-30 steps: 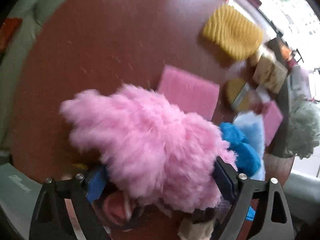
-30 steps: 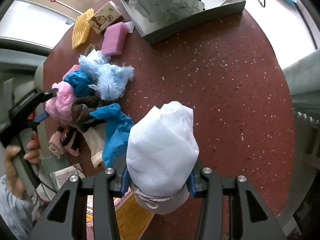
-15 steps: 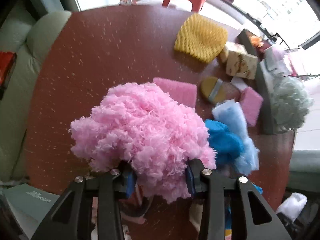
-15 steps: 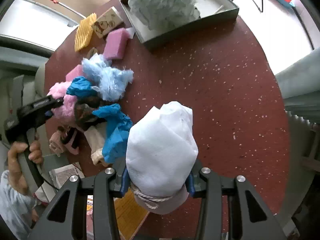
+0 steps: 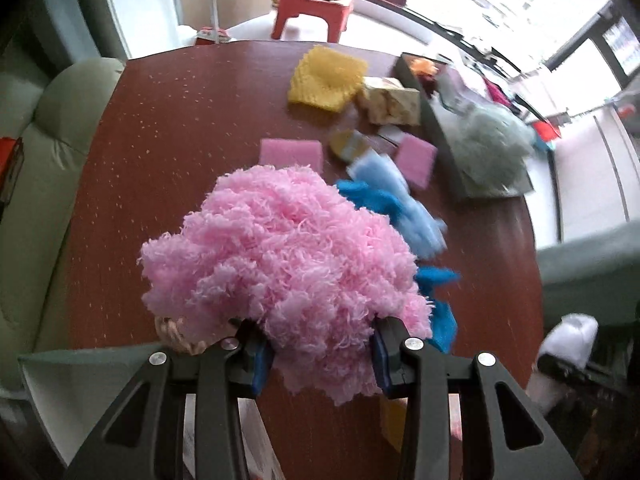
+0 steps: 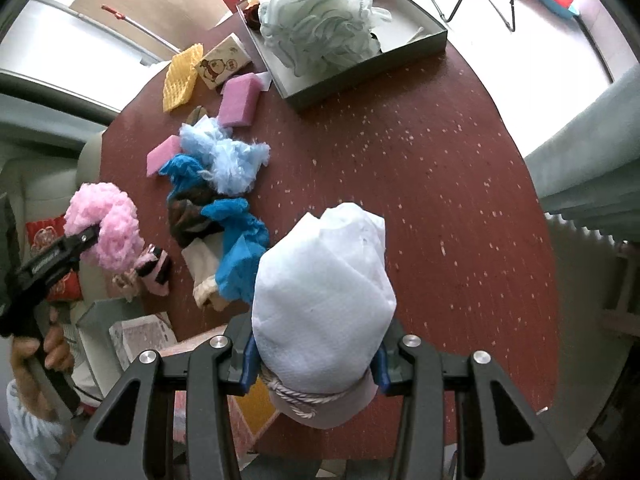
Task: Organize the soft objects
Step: 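Lift both held items and carry them toward the open white box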
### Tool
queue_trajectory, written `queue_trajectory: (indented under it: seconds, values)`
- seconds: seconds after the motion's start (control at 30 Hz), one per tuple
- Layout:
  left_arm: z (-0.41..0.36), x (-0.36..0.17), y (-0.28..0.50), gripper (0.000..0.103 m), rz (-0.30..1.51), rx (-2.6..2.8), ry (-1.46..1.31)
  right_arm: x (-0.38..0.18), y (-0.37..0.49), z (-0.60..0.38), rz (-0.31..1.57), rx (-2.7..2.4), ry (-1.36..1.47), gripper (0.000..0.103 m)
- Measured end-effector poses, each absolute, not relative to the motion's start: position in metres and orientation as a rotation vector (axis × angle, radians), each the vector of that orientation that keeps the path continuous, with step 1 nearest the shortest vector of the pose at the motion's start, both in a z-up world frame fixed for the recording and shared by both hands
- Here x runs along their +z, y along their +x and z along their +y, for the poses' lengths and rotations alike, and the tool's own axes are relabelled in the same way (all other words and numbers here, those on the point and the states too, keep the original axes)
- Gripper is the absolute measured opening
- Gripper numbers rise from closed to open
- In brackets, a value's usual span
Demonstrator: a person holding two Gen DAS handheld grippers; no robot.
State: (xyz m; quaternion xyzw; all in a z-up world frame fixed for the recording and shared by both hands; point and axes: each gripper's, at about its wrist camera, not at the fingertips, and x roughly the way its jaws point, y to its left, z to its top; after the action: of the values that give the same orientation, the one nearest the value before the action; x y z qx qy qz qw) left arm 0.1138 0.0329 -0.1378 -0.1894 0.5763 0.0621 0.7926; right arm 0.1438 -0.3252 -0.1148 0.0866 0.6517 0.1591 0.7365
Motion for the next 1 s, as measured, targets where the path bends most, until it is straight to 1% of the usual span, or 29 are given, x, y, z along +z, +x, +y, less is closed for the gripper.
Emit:
queue_trajectory:
  seconds: [0.33,0.63,0.87,1.0]
  values:
    - [-0.001,-0.125,0.047,0.041,1.261,0.012,-0.362,-0.105,0.094,-0.339,1.443,0.328,0.197,0.047]
    - [-0.018,-0.122,-0.005,0.041,1.300,-0.102,-0.310,-0.097,0.037,-0.345,1.500,0.355,0.175,0.047]
    - [-0.019,-0.121,-0.034,0.041,1.319,-0.166,-0.282,-0.081,0.008,-0.323,1.518,0.458,0.118,0.047]
    - [-0.013,-0.113,-0.051,0.041,1.292,-0.182,-0.268,-0.072,-0.001,-0.301,1.519,0.542,0.056,0.047]
